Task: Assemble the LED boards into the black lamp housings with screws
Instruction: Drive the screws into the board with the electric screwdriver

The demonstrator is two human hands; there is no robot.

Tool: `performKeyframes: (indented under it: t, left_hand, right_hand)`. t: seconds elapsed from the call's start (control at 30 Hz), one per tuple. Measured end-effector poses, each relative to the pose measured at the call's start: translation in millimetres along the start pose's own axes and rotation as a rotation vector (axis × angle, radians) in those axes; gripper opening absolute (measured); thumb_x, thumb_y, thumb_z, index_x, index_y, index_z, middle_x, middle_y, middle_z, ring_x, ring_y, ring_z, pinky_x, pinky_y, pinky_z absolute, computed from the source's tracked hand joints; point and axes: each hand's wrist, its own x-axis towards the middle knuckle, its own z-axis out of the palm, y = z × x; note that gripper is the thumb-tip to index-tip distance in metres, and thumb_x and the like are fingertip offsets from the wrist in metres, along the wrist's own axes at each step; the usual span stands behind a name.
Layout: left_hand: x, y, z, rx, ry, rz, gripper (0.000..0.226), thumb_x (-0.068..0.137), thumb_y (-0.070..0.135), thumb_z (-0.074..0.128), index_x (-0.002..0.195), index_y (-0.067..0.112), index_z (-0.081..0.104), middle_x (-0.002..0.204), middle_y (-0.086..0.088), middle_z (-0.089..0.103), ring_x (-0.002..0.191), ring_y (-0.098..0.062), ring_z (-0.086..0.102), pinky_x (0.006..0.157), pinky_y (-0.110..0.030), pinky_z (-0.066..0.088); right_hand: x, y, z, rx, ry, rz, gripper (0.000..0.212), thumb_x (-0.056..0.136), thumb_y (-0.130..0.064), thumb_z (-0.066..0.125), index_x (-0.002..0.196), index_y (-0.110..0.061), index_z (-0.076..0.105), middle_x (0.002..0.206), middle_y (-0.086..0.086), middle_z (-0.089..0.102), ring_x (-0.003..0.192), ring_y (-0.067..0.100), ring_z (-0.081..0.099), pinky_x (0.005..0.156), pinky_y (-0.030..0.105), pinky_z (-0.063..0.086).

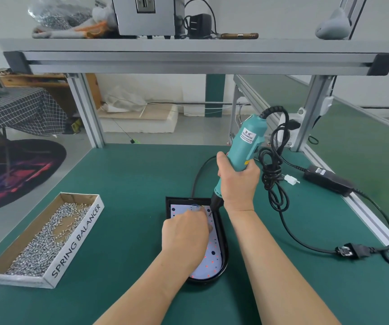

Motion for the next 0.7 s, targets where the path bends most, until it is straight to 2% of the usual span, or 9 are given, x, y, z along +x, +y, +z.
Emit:
performKeyframes:
  t: [0.13, 0.27, 0.4, 0.47, 0.53, 0.57, 0.63, 0.7]
  left_hand:
    - [-1.6, 1.4, -1.1, 0.005, -0.01, -0.008, 0.014, 0.103, 0.035, 0.045, 0.102, 0.024, 0.053, 0.065, 0.005, 0.042, 0.07, -0.025, 0.051, 0.062, -0.029, 0.033]
    - [-2.3, -0.2, -3.9, -0.002, -0.01, -0.029, 0.011, 0.102, 0.033, 0.045, 0.104, 0.025, 0.053, 0.065, 0.005, 0.044, 0.069, -0.024, 0.052, 0.06, -0.029, 0.033]
    - [-1.8, 3.6, -10.0, -0.034, -0.062, -0.064, 0.01, 0.099, 0.032, 0.047, 0.094, 0.024, 0.044, 0.065, 0.005, 0.045, 0.068, -0.025, 0.05, 0.055, -0.029, 0.028]
    - [-0.9, 2.6, -16.3, -0.14, -0.124, -0.088, 0.01, 0.097, 0.033, 0.049, 0.099, 0.023, 0.05, 0.075, 0.004, 0.055, 0.076, -0.025, 0.054, 0.058, -0.029, 0.032]
    - [-0.9, -2.0, -24.5, -0.388, -0.164, -0.112, 0.023, 0.098, 0.032, 0.052, 0.119, 0.025, 0.058, 0.095, 0.0, 0.066, 0.081, -0.02, 0.056, 0.066, -0.027, 0.038]
    - [-2.1, -5.3, -29.8, -0.58, -0.168, -0.159, 0.029, 0.098, 0.026, 0.053, 0.127, 0.023, 0.058, 0.098, -0.003, 0.068, 0.076, -0.016, 0.056, 0.064, -0.024, 0.038]
    - [-7.1, -15.5, -39.8, -1.111, -0.18, -0.333, 0.027, 0.099, 0.005, 0.048, 0.124, 0.01, 0.055, 0.087, -0.01, 0.066, 0.062, -0.014, 0.056, 0.057, -0.021, 0.043]
    - [-16.7, -25.5, -48.9, -1.669, -0.224, -0.478, 0.028, 0.095, -0.017, 0.039, 0.118, -0.008, 0.052, 0.096, -0.024, 0.064, 0.066, -0.024, 0.07, 0.057, -0.026, 0.056]
  right_hand:
    - [0.0, 1.3, -2.0, 0.004, -0.004, 0.037, 0.042, 0.072, -0.031, 0.072, 0.072, 0.003, 0.047, 0.055, 0.0, 0.048, 0.051, 0.017, 0.044, 0.048, 0.025, 0.041]
    - [4.2, -11.7, -9.5, 0.054, -0.034, 0.039, 0.027, 0.077, -0.03, 0.076, 0.071, -0.013, 0.057, 0.056, -0.005, 0.054, 0.053, 0.014, 0.052, 0.052, 0.022, 0.045]
    - [6.6, -32.1, -16.8, 0.163, 0.033, 0.005, 0.023, 0.078, -0.032, 0.077, 0.073, -0.022, 0.057, 0.059, -0.003, 0.057, 0.055, 0.012, 0.054, 0.055, 0.021, 0.047]
    - [0.3, -34.0, -19.5, 0.174, 0.091, 0.026, 0.022, 0.08, -0.029, 0.077, 0.074, -0.024, 0.057, 0.058, -0.004, 0.057, 0.054, 0.011, 0.054, 0.054, 0.019, 0.046]
    - [-7.2, -32.6, -24.5, 0.171, 0.188, 0.076, 0.023, 0.082, -0.029, 0.077, 0.076, -0.021, 0.057, 0.056, -0.006, 0.058, 0.053, 0.01, 0.055, 0.054, 0.018, 0.046]
    - [-10.4, -32.0, -27.8, 0.172, 0.237, 0.106, 0.024, 0.083, -0.031, 0.077, 0.077, -0.021, 0.057, 0.055, -0.007, 0.059, 0.053, 0.009, 0.056, 0.054, 0.017, 0.046]
    - [-16.2, -32.3, -34.6, 0.183, 0.296, 0.161, 0.027, 0.083, -0.039, 0.076, 0.081, -0.021, 0.057, 0.056, -0.008, 0.061, 0.056, 0.009, 0.058, 0.057, 0.018, 0.047]
    - [-22.3, -34.0, -40.2, 0.19, 0.323, 0.201, 0.032, 0.081, -0.048, 0.074, 0.087, -0.022, 0.057, 0.059, -0.008, 0.062, 0.06, 0.01, 0.059, 0.062, 0.024, 0.048]
